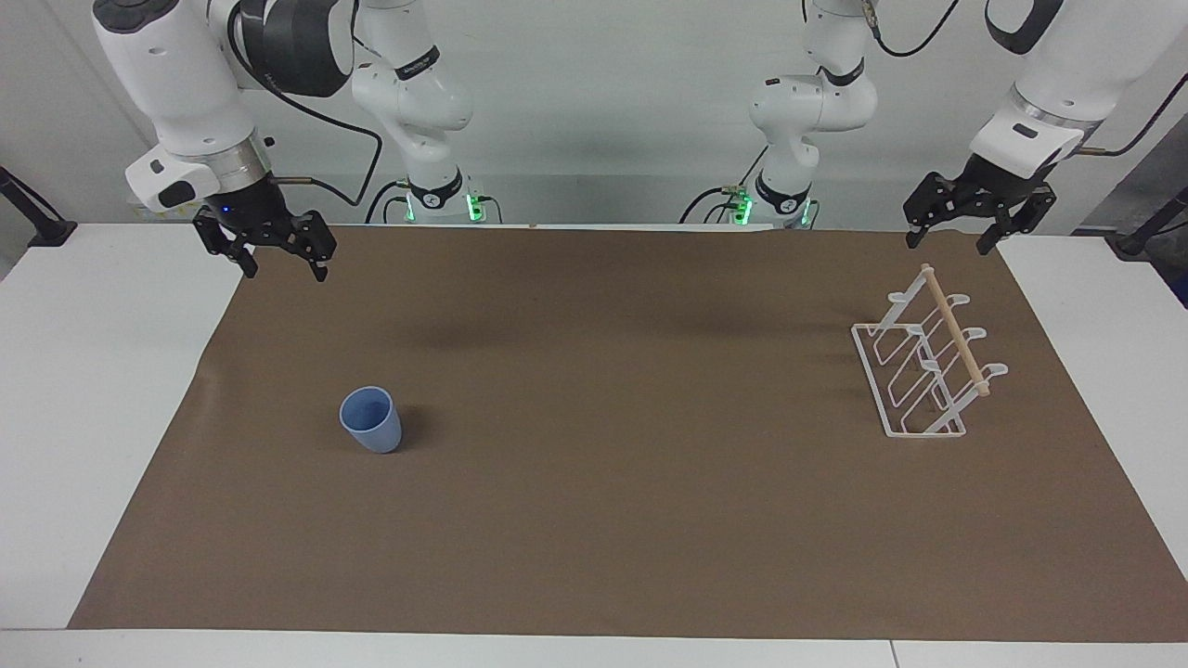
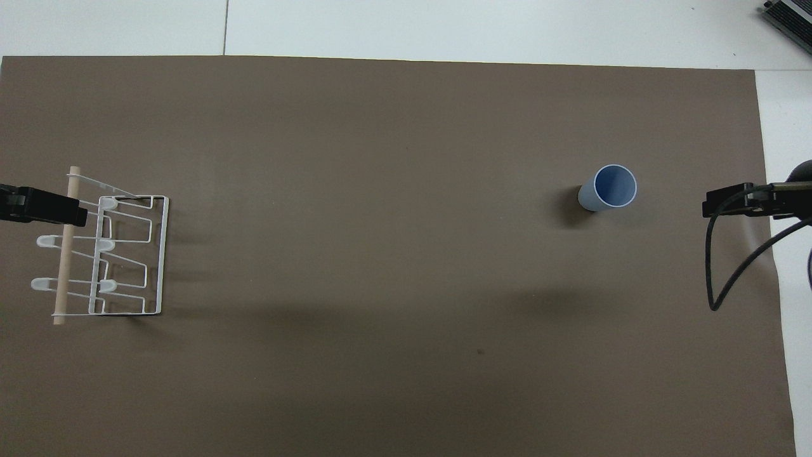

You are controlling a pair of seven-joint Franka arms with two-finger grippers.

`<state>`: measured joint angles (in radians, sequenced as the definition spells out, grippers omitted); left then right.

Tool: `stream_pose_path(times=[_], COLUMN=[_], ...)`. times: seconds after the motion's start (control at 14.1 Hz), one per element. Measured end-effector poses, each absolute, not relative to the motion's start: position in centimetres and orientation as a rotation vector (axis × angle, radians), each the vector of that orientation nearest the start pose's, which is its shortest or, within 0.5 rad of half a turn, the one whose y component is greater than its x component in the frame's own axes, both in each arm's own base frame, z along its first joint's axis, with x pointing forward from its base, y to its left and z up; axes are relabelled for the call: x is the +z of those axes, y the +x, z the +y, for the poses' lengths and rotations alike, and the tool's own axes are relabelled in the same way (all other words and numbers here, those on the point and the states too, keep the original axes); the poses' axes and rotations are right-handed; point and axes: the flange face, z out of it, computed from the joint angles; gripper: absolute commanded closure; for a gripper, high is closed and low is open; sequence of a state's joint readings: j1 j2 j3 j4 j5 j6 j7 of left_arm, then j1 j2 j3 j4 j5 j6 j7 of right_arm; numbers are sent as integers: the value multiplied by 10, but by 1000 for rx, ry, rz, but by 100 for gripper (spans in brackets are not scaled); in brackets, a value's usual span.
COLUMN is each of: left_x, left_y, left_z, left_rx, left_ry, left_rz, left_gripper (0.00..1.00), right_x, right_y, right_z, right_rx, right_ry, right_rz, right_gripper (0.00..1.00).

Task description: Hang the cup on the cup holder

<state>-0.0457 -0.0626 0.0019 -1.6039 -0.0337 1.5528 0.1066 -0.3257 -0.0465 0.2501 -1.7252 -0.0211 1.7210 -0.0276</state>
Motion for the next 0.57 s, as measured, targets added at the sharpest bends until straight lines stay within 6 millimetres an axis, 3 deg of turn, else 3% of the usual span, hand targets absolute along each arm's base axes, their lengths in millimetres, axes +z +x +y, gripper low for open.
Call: stream_pose_path(times=[0.57], left_x=[641], left_y=[532], left_z=[-30], left_rx=[-20], left_ry=[-3153], left_rz=[252], left_gripper=[0], right_x=[589], right_y=[549], right_z=[-40], right_rx=[-60], right_ry=[-3175], right_rz=[71], right_gripper=[0])
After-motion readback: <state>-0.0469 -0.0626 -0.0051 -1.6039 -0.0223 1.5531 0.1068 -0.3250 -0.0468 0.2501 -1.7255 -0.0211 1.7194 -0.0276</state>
